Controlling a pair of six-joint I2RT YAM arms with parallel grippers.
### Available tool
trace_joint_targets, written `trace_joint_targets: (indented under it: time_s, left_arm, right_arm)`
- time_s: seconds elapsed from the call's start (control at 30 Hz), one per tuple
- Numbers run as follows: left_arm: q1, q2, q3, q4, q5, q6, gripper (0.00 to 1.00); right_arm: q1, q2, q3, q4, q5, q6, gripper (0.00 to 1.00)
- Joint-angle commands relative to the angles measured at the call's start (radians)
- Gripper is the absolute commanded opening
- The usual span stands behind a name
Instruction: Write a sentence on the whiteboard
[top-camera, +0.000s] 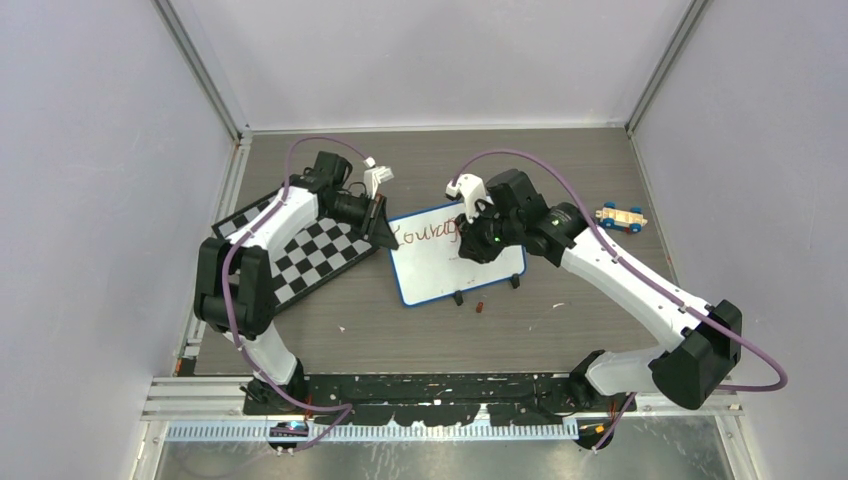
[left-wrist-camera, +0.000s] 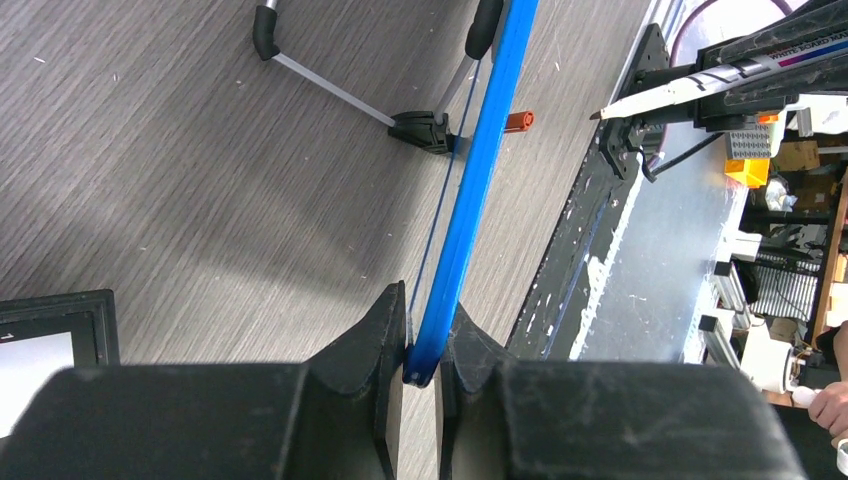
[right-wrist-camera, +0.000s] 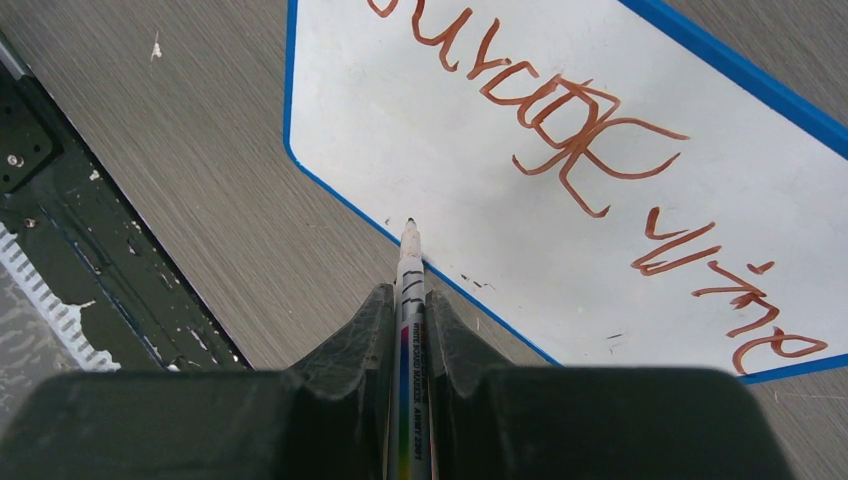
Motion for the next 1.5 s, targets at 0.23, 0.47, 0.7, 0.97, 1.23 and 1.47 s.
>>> trace_joint_targets:
  time_s: [0.23,0.47,0.7,0.97,1.23,1.47]
  left_arm:
    - [-0.004,-0.026,-0.02,0.019,-0.024,0.005,0.01]
    - [-0.004,-0.015,-0.018,0.008,-0.035,0.015,0.0]
    - [-0.003,0.002,-0.004,-0.006,-0.037,0.017,0.0]
    - [-0.003,0.007,0.002,-0.011,-0.041,0.016,0.0]
    - [-0.003,0.003,0.005,-0.015,-0.044,0.016,0.0]
    - [-0.003,0.005,0.008,-0.014,-0.036,0.015,0.0]
  right_arm:
    - [-0.004,-0.018,-0.007,0.028,-0.018,0.024,0.0]
    - [-0.001,0.025,0.005,0.042,-0.059,0.034,0.0]
    - [0.033,0.055,-0.003,0.074,-0.053,0.003,0.0]
    - [0.044,0.063,-0.017,0.117,-0.046,0.011,0.0]
    - [-0.007,0.015,0.018,0.079,-0.004,0.014,0.0]
    - [-0.215,-0.063,0.028,-0.01,-0.044,0.012,0.0]
